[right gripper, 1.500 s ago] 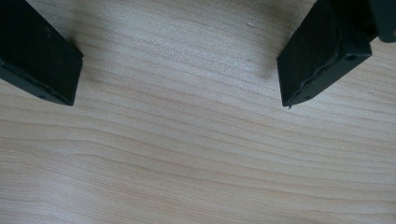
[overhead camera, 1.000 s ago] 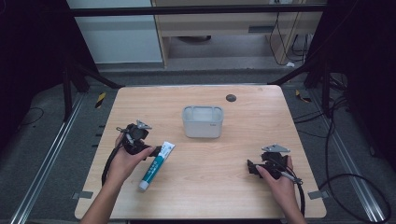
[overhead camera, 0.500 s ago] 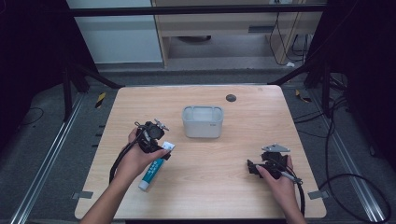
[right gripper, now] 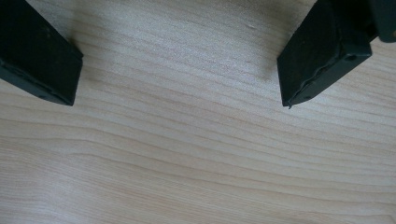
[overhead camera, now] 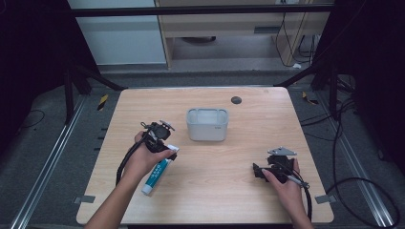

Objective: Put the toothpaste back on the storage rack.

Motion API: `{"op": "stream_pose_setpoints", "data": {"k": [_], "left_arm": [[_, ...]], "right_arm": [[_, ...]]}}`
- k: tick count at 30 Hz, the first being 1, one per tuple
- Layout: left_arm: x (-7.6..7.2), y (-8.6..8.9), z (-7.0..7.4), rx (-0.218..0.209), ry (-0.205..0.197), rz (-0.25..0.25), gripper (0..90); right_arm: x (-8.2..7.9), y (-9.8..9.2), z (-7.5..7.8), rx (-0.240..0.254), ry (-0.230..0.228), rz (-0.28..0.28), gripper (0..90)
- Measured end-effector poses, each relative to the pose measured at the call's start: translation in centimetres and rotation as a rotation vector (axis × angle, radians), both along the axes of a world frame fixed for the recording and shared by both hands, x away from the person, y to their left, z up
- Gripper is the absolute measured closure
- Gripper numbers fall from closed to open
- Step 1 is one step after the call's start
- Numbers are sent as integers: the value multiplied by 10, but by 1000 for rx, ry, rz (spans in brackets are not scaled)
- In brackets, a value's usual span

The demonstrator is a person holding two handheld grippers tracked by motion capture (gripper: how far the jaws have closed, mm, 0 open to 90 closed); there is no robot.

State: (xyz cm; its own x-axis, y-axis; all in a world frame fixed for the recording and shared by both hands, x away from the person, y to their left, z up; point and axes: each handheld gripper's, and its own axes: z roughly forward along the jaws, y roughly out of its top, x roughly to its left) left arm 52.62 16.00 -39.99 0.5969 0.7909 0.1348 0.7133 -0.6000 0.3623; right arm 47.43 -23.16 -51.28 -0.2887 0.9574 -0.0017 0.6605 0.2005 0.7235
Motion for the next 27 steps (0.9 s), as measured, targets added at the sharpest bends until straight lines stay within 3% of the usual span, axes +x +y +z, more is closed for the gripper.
{"op": "stream_pose_setpoints", "data": {"k": [13,18,27], "left_arm": [[5,-12,-7,4,48,13,226],[10,-11,-11,-2,84,31,261],[15,-5,-24,1,113,69,327]], "right_arm": [[0,0,0,0,0,0,3],[0,0,0,0,0,0,3],[0,0,0,2,-1,4,3]]}}
